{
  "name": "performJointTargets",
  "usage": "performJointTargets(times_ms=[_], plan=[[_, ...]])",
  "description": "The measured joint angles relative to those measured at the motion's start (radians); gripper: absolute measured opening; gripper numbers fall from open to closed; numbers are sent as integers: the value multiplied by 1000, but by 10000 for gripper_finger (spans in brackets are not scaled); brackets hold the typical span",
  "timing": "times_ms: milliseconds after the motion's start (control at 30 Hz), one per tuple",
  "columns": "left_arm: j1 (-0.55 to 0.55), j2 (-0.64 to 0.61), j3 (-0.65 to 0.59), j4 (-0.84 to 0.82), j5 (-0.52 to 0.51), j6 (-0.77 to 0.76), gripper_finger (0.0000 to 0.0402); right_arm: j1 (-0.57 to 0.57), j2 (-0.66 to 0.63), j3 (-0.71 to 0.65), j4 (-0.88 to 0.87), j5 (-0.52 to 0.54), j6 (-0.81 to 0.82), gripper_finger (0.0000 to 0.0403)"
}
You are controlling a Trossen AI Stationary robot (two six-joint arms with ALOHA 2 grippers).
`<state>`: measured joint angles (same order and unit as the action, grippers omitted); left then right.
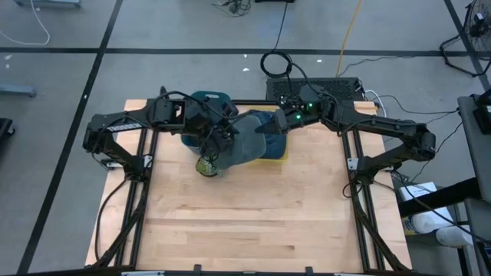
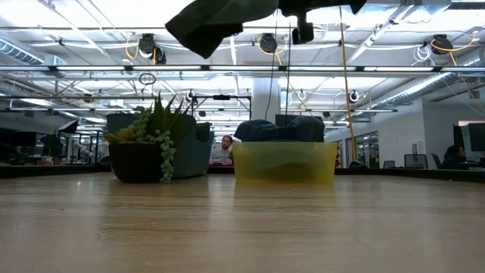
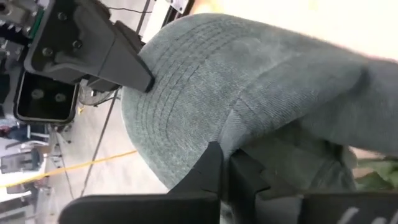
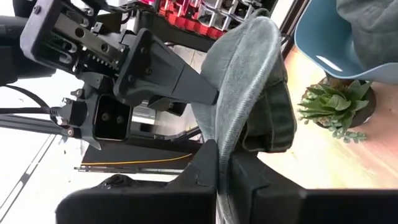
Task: Pick & Place hat
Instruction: Put the black cap into the blue bin
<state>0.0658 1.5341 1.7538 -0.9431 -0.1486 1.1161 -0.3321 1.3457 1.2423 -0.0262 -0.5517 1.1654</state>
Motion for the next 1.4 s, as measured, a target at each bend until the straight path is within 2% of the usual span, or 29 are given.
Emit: performJointTargets(times_ms=[267, 533, 733, 933, 1167, 1400], plan=[[0, -11, 2, 17, -8, -200, 68, -31, -11, -3, 71, -29, 6, 2], [0, -55, 1, 18, 3, -363, 137, -84, -26, -2, 96, -55, -65, 1], [3, -84, 0, 12, 27, -646, 203, -123, -26, 0, 176, -52, -122, 1], [22, -97, 0, 7, 43, -943, 256, -154, -26, 0, 204, -51, -269, 0], [72, -111, 0, 17, 74, -1234, 286, -153, -26, 0, 289, -52, -436, 0], [130, -111, 0, 34, 75, -1464, 278, -153, -26, 0, 311, -17, -586, 0]])
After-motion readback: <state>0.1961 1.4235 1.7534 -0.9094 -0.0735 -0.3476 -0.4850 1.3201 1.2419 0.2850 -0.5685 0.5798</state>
